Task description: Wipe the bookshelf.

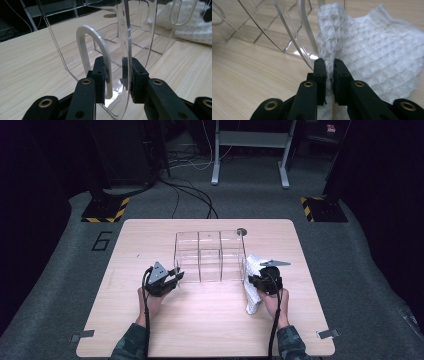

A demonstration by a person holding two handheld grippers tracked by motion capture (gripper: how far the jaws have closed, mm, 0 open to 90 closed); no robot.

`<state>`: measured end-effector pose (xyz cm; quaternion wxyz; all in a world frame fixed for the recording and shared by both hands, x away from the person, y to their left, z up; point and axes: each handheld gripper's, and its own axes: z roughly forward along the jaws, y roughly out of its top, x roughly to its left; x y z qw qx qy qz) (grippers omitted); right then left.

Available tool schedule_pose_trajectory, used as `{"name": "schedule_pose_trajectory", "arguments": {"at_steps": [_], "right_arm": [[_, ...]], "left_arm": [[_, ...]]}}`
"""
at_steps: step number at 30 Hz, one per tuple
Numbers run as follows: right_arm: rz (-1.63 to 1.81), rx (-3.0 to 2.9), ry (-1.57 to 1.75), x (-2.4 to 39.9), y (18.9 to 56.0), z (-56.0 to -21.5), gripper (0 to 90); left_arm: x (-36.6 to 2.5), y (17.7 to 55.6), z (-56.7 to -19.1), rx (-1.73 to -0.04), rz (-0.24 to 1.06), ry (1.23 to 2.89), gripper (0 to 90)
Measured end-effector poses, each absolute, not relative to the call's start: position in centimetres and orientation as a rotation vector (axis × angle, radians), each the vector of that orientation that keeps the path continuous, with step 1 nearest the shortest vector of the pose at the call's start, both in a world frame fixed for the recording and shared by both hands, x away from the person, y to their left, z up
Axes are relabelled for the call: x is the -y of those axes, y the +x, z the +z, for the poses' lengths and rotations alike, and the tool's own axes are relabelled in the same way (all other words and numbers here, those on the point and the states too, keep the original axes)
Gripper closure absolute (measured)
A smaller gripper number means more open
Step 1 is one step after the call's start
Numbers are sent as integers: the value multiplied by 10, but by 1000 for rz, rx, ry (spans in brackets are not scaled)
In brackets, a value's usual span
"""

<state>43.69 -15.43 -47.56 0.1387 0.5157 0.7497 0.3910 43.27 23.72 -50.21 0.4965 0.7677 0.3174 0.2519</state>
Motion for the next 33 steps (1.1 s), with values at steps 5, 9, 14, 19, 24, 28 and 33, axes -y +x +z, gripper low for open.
{"name": "schedule_pose_trajectory", "arguments": {"at_steps": [5, 9, 14, 19, 24, 28, 33], "right_arm": [[1185, -2101, 1454, 159, 430, -449, 823], [1229, -2055, 1408, 158, 428, -425, 823], [1254, -2029, 1359, 152, 430, -403, 823], [1273, -2000, 1320, 145, 436, -385, 820], [1307, -1968, 1292, 136, 442, -370, 817], [1322, -1957, 1250, 128, 446, -359, 816], [1363, -1934, 1221, 117, 449, -347, 817]], "left_arm": [[-237, 432, -502, -776, 598, 1856, 710], [-237, 432, -502, -775, 599, 1857, 710], [-236, 432, -502, -779, 592, 1858, 709], [-236, 432, -503, -777, 599, 1857, 709], [-236, 432, -502, -778, 599, 1862, 709], [-236, 432, -503, -778, 603, 1859, 708], [-236, 432, -502, -777, 598, 1866, 708]]}}
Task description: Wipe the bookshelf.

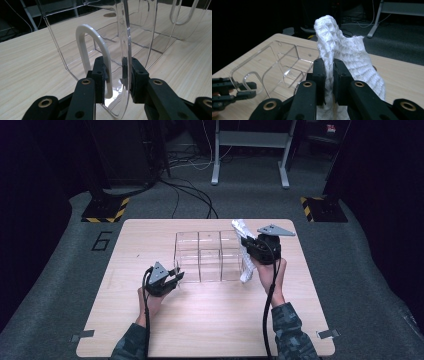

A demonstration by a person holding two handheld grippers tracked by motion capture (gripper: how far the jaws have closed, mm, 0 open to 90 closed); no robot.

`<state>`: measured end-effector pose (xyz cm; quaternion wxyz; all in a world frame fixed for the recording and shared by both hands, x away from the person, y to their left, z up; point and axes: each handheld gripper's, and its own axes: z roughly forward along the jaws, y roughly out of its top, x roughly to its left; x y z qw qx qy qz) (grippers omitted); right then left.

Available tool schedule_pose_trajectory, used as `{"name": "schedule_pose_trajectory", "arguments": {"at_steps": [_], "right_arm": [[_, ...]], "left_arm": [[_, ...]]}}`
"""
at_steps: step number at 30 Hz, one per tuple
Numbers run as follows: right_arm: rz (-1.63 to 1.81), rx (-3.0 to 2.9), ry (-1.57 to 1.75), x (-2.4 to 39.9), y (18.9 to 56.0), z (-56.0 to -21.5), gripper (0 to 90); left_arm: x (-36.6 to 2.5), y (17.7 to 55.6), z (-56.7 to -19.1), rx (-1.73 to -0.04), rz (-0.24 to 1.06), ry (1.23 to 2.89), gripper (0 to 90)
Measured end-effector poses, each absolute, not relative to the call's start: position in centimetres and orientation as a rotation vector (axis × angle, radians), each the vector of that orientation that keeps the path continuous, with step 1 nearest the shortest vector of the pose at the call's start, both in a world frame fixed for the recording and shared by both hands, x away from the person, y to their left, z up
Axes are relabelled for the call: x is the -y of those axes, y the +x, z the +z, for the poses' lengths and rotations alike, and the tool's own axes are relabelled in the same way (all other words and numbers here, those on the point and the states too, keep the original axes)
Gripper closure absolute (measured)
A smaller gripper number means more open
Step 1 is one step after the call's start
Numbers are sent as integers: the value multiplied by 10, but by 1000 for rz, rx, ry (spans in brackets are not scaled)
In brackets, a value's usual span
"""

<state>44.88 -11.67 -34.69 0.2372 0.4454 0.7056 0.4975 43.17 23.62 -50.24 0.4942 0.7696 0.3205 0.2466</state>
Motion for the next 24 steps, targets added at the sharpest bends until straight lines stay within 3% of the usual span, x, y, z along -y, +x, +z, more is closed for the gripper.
{"name": "schedule_pose_trajectory", "arguments": {"at_steps": [7, 24], "right_arm": [[1347, -1937, 1175, 95, 453, -344, 812], [1154, -2055, 1225, 68, 466, -396, 807]], "left_arm": [[-237, 432, -502, -772, 600, 1875, 708], [-236, 433, -503, -770, 615, 1873, 707]]}}
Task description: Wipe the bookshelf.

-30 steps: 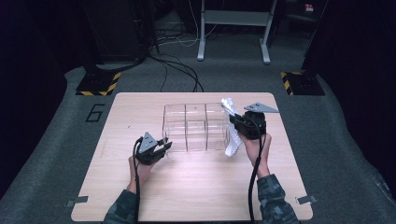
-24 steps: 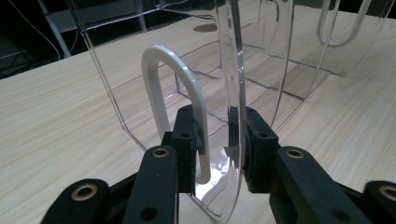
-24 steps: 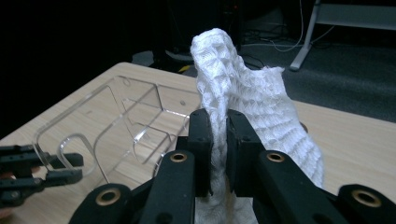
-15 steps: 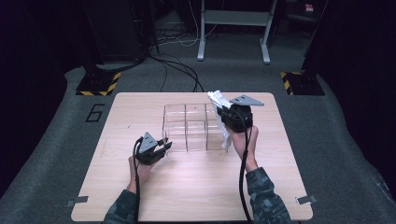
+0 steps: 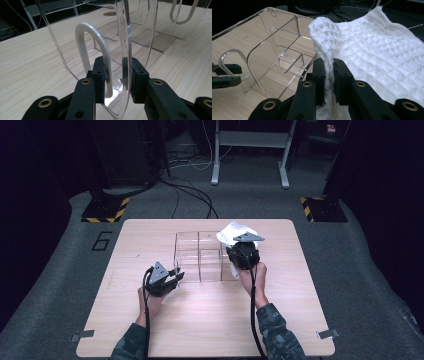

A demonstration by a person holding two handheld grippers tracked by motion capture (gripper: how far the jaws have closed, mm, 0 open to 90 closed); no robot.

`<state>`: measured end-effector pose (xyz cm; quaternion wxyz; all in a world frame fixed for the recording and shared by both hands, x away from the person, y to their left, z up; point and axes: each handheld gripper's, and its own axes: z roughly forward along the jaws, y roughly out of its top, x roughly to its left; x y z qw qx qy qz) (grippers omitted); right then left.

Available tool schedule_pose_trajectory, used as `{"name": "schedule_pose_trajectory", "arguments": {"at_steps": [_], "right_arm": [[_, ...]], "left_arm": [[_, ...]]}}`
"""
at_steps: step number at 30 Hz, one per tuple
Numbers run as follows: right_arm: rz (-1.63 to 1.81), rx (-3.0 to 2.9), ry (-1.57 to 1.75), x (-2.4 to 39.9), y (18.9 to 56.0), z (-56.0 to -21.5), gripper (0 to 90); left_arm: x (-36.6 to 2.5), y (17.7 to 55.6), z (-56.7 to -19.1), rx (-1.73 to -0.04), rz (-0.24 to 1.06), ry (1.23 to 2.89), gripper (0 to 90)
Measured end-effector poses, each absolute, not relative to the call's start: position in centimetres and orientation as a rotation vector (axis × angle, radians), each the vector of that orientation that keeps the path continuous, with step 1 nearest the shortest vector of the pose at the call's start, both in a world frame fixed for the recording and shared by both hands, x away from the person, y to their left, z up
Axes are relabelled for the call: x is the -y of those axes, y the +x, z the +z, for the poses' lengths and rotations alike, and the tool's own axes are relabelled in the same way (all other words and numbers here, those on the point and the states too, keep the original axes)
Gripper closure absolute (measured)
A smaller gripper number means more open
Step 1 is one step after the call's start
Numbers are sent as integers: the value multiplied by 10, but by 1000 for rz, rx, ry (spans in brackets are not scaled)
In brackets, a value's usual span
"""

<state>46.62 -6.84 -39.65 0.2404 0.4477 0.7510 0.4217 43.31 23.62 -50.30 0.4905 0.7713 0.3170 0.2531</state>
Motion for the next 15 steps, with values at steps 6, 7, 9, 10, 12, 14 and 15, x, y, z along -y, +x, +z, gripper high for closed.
{"name": "schedule_pose_trajectory", "arguments": {"at_steps": [6, 7, 9, 10, 12, 14, 15], "right_arm": [[1133, -2078, 1244, 66, 462, -407, 799], [1130, -2077, 1245, 66, 462, -409, 796], [1132, -2080, 1246, 67, 461, -413, 785], [1123, -2082, 1242, 67, 460, -415, 786], [1110, -2086, 1241, 66, 458, -419, 791], [1085, -2084, 1238, 65, 456, -422, 801], [1078, -2092, 1228, 65, 455, -424, 806]], "left_arm": [[-236, 433, -503, -777, 605, 1870, 706], [-235, 432, -503, -780, 599, 1871, 707], [-235, 432, -504, -781, 601, 1871, 707], [-235, 433, -504, -781, 601, 1871, 707], [-235, 433, -504, -782, 601, 1871, 707], [-235, 433, -504, -782, 601, 1872, 707], [-235, 433, -504, -782, 602, 1870, 707]]}}
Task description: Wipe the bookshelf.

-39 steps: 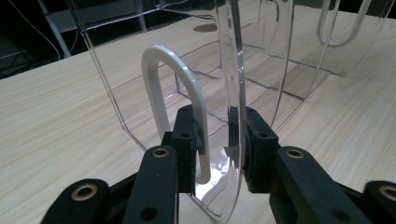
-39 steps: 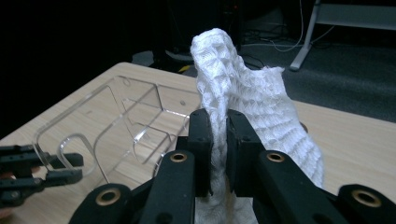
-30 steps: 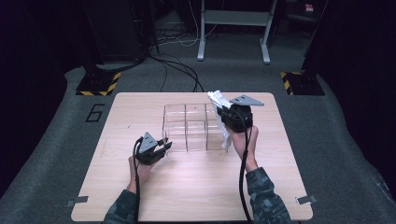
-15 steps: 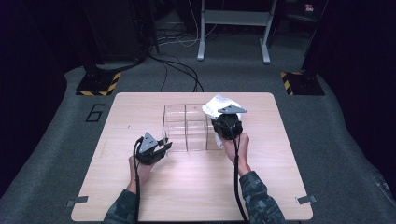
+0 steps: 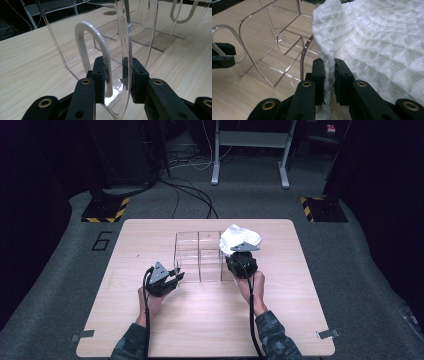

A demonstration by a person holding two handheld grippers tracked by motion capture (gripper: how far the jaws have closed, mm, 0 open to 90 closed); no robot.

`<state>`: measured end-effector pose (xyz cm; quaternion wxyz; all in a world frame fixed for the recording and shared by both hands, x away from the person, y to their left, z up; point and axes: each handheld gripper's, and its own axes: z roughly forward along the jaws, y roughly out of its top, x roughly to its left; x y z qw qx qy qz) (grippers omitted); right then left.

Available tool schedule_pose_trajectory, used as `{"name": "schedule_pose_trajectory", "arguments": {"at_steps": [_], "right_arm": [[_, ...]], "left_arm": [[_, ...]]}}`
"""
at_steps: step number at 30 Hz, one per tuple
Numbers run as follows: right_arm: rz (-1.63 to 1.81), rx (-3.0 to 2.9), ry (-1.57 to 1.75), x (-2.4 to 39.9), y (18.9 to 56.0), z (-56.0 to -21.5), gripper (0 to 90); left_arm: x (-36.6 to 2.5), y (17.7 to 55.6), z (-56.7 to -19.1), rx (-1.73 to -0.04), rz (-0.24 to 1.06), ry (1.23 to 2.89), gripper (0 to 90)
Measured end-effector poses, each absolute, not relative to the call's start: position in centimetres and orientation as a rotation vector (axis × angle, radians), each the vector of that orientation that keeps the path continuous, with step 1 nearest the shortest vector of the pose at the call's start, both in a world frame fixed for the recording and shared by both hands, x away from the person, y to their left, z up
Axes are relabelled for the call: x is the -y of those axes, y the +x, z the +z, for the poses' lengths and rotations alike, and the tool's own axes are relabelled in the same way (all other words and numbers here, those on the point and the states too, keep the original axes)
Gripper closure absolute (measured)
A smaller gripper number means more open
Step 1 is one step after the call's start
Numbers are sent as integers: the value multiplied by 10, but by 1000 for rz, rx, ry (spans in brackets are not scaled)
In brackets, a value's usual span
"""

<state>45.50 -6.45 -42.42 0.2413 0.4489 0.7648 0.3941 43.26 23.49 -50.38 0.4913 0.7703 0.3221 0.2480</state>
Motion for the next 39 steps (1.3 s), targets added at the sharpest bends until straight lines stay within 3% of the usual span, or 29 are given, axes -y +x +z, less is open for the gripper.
{"name": "schedule_pose_trajectory", "arguments": {"at_steps": [22, 30, 39], "right_arm": [[994, -2290, 1280, 62, 440, -484, 819], [1086, -2274, 1303, 78, 426, -474, 818], [1220, -2100, 1255, 95, 409, -426, 821]], "left_arm": [[-236, 433, -504, -773, 606, 1897, 707], [-235, 433, -504, -782, 598, 1891, 705], [-234, 433, -505, -784, 602, 1890, 701]]}}
